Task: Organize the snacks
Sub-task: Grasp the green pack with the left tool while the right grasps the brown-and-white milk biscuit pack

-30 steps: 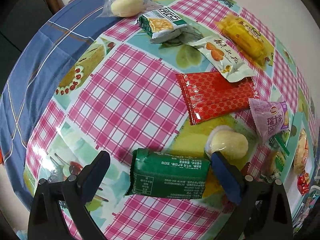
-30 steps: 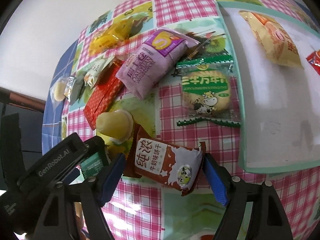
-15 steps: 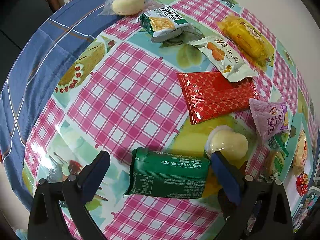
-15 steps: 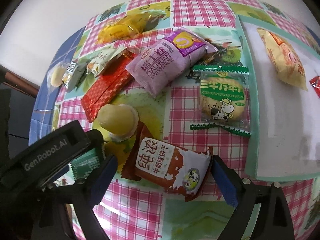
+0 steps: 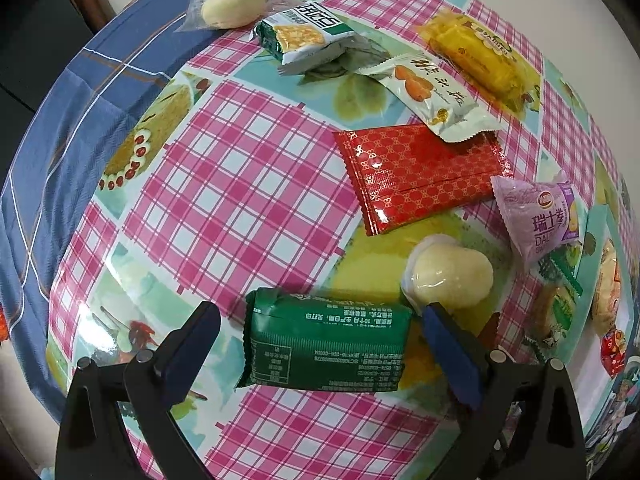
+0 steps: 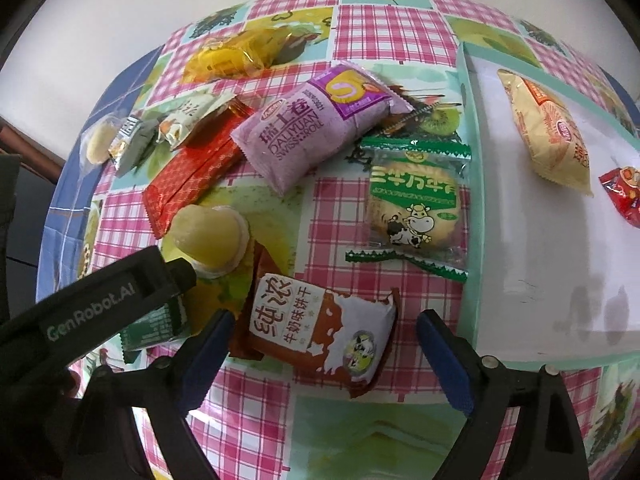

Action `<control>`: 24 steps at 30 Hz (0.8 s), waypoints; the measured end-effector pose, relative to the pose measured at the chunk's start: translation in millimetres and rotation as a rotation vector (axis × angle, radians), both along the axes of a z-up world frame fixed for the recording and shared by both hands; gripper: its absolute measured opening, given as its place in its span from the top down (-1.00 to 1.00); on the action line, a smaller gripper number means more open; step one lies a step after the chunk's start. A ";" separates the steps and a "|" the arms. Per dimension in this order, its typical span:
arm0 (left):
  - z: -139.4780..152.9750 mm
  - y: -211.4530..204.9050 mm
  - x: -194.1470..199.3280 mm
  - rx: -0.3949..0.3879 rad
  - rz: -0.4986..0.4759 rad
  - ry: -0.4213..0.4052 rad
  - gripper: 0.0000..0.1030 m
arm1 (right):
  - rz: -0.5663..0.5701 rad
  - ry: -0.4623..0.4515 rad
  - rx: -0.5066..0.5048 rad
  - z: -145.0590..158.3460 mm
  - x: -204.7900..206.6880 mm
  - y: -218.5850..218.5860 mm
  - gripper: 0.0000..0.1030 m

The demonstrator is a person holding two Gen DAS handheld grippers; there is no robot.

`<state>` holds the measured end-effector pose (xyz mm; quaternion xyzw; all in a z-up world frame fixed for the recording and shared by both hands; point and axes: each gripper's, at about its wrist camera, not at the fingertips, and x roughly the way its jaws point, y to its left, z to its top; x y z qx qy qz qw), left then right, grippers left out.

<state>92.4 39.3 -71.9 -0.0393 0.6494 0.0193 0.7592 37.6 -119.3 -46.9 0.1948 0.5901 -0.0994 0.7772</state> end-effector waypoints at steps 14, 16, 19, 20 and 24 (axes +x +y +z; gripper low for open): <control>3.3 -33.4 -1.4 -0.001 -0.040 -0.026 -0.36 | 0.000 -0.015 0.011 8.9 -4.0 -7.2 -0.35; 4.7 -33.4 -1.0 0.001 -0.042 -0.031 -0.35 | 0.004 -0.016 0.014 10.1 -5.7 -7.5 -0.31; 7.5 -34.8 -0.4 -0.003 -0.035 -0.034 -0.34 | 0.005 -0.018 0.020 11.0 -6.8 -7.5 -0.29; 9.1 -30.3 -0.4 -0.005 -0.037 -0.037 -0.34 | 0.005 -0.019 0.023 11.7 -7.4 -8.4 -0.28; 22.3 -24.9 -4.1 -0.014 -0.037 -0.065 -0.33 | 0.001 -0.032 0.029 16.0 -6.8 -8.2 -0.27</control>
